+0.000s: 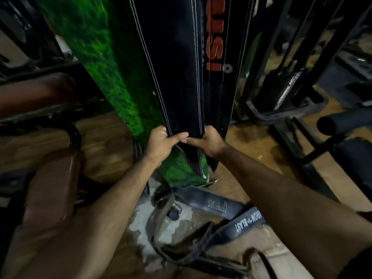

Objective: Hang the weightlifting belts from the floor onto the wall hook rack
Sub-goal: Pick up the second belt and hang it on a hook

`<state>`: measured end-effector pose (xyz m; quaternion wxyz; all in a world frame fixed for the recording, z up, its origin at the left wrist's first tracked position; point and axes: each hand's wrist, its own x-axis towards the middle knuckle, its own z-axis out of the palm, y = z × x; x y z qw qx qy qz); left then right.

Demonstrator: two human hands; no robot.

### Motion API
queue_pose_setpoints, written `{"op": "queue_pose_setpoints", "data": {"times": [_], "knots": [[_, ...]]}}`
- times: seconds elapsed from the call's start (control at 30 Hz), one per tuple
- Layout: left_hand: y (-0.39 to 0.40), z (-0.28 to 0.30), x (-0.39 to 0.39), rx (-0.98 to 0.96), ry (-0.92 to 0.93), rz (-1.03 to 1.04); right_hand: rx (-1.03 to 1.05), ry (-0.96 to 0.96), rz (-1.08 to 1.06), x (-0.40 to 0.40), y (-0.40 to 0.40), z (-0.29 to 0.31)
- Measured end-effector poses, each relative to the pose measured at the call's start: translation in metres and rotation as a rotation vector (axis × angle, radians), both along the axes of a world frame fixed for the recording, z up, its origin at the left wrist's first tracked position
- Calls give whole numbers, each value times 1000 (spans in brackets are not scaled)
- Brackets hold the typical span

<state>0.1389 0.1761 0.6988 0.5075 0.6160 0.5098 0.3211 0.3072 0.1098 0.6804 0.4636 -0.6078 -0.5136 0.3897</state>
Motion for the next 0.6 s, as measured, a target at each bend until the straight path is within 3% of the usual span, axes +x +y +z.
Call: {"op": "queue_pose_setpoints", "data": {"times": [0.1, 0.33, 0.6], "knots": [[-12, -17, 9, 26, -25, 61, -11, 41, -22, -1, 1, -33], [-30, -84, 7, -21, 32, -21, -188, -5, -15, -5, -17, -118], [-49, -142, 12, -9, 106, -75, -358, 13, -79, -9, -39, -171]]}}
